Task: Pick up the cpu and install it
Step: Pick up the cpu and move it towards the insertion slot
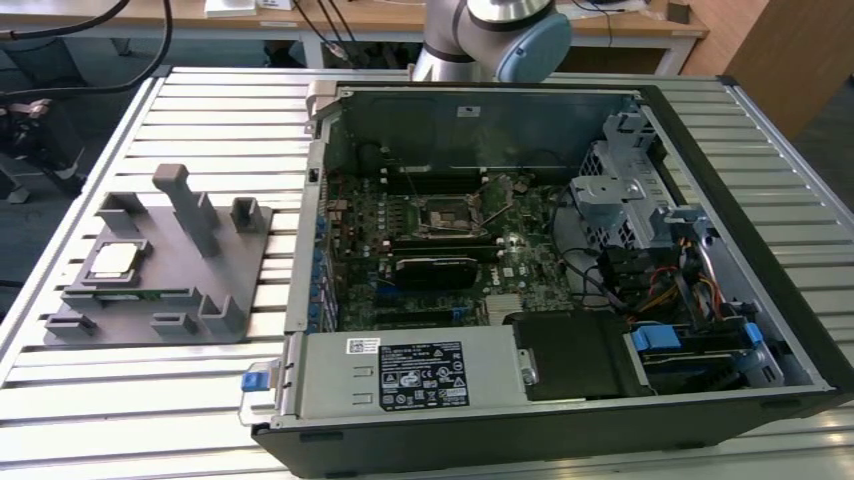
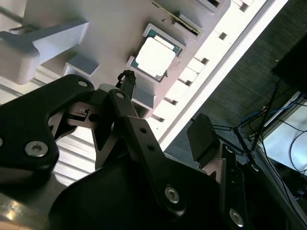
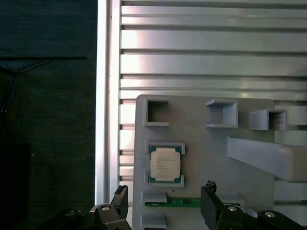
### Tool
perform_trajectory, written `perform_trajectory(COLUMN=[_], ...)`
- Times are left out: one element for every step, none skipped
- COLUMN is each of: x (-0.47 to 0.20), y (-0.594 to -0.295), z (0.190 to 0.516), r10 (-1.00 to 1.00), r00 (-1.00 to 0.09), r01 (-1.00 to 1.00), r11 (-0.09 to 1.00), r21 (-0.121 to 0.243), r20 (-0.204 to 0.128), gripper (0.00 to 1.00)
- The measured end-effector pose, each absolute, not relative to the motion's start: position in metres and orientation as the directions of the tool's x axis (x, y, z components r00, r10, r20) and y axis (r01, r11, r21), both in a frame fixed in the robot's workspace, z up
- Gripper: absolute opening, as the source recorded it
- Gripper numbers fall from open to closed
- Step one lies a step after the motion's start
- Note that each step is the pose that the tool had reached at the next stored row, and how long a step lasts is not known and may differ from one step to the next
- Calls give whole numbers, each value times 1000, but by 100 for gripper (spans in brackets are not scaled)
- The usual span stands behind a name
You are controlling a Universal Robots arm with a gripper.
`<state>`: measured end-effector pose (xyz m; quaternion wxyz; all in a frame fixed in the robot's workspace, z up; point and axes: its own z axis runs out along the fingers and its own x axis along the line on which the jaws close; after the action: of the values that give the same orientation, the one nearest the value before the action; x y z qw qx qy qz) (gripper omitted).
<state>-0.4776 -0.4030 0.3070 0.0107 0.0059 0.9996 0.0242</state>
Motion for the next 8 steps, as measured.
perform_trajectory(x=[-478, -478, -478, -478, -478, -478, -478, -478], y=[-403, -403, -403, -403, -403, -403, -403, -403], z=[306, 306, 305, 304, 303, 302, 301, 300], r10=[12, 12, 12, 12, 12, 12, 12, 12], r00=[-1000, -1000, -1000, -1000, -1000, -1000, -1000, -1000], r01=[11, 11, 11, 11, 11, 11, 11, 11], r11=[999, 999, 999, 999, 999, 999, 999, 999], r21=[49, 49, 48, 49, 49, 49, 49, 48], r20=[-21, -21, -21, -21, -21, -21, -21, -21], gripper=[71, 71, 71, 71, 71, 71, 71, 71])
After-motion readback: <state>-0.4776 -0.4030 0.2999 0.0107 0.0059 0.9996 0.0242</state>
